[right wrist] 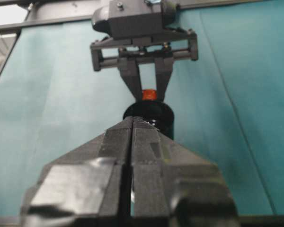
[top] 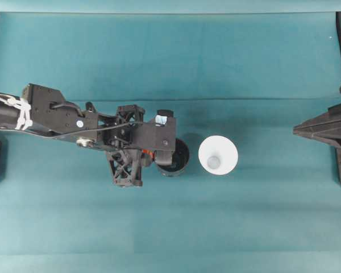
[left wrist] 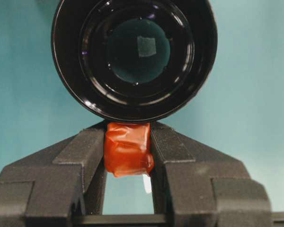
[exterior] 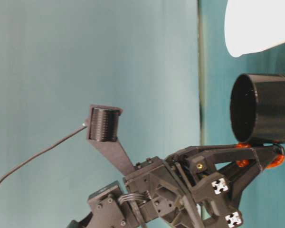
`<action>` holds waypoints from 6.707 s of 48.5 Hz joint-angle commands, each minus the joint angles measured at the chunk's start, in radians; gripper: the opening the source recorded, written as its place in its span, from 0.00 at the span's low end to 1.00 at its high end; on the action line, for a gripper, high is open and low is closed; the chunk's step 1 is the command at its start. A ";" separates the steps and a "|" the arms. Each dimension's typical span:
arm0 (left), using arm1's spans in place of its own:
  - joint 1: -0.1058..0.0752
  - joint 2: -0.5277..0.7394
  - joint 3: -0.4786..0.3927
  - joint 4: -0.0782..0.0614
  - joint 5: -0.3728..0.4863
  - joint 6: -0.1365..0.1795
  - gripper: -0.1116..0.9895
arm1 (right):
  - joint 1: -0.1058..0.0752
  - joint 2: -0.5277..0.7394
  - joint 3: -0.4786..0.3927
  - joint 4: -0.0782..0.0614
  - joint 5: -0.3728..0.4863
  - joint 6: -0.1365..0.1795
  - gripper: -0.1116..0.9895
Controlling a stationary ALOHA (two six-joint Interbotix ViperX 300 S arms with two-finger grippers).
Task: Put the paper cup into the moved red handle cup holder.
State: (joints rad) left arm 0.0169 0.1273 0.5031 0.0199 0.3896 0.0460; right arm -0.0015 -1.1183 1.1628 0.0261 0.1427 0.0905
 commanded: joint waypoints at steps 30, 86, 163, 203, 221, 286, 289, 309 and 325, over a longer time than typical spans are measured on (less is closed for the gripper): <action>-0.002 0.002 0.020 0.002 -0.020 -0.002 0.35 | -0.003 0.006 -0.015 0.000 -0.005 0.008 0.00; -0.006 -0.009 0.020 0.002 -0.054 0.011 0.96 | -0.003 0.008 -0.014 0.000 -0.005 0.009 0.00; -0.035 -0.673 0.285 0.002 0.018 -0.003 0.95 | -0.109 0.192 -0.304 0.006 0.499 0.213 0.43; -0.035 -0.676 0.287 0.002 0.026 -0.003 0.95 | -0.135 0.736 -0.551 -0.008 0.672 0.308 0.88; -0.035 -0.676 0.287 0.002 0.026 -0.003 0.95 | -0.103 0.966 -0.597 -0.006 0.660 0.307 0.88; -0.035 -0.672 0.290 0.002 0.026 0.000 0.95 | -0.094 1.131 -0.558 0.029 0.522 0.314 0.07; -0.035 -0.670 0.290 0.003 0.026 0.002 0.95 | -0.094 1.132 -0.560 0.040 0.520 0.314 0.03; -0.034 -0.669 0.288 0.002 0.026 0.000 0.95 | -0.094 1.109 -0.581 0.057 0.560 0.314 0.00; -0.035 -0.669 0.287 0.002 0.026 -0.002 0.95 | -0.115 0.939 -0.802 0.025 0.876 0.308 0.00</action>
State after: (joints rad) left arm -0.0153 -0.5384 0.8038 0.0199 0.4203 0.0445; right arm -0.1120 -0.0568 0.4295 0.0644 0.9618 0.3973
